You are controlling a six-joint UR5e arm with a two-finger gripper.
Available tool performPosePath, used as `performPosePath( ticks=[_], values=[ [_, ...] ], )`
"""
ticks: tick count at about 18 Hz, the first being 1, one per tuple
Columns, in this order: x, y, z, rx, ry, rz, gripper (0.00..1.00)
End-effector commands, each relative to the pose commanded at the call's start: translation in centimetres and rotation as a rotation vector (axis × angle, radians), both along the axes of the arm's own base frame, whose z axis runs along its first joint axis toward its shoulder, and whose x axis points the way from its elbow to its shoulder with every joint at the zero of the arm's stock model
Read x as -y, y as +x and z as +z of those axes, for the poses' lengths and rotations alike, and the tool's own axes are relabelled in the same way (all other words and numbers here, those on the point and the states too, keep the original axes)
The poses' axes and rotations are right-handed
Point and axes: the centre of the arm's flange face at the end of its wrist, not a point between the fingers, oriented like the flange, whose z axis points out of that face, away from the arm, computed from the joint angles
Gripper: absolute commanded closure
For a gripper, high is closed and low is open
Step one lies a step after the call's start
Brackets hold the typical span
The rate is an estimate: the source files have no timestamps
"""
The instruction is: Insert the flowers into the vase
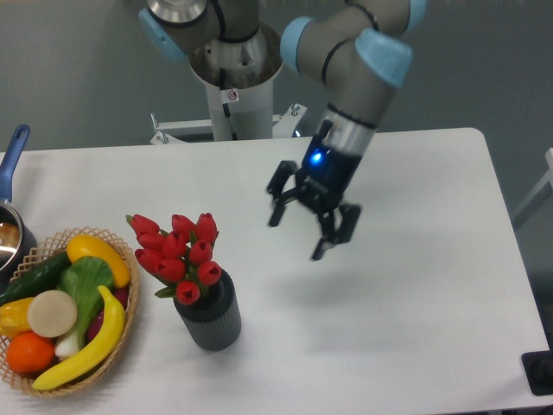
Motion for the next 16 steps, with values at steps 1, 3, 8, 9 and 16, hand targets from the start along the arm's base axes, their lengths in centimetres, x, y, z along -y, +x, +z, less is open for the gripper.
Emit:
performPosePath(
  ticks=[1,3,8,9,16],
  values=[
    [1.1,-0.2,0.9,-0.024,-0.05,0.03,0.0],
    [2.7,-0.2,3.6,-0.043,-0.137,0.065,0.0],
    [5.9,-1.6,7.9,-0.027,-0.283,-0.04,0.0],
    [6.4,-1.6,8.6,-0.028,-0.293,-0.065,0.0],
    [13.6,-2.7,10.1,-0.065,-0.337,-0.193,0.0]
  ],
)
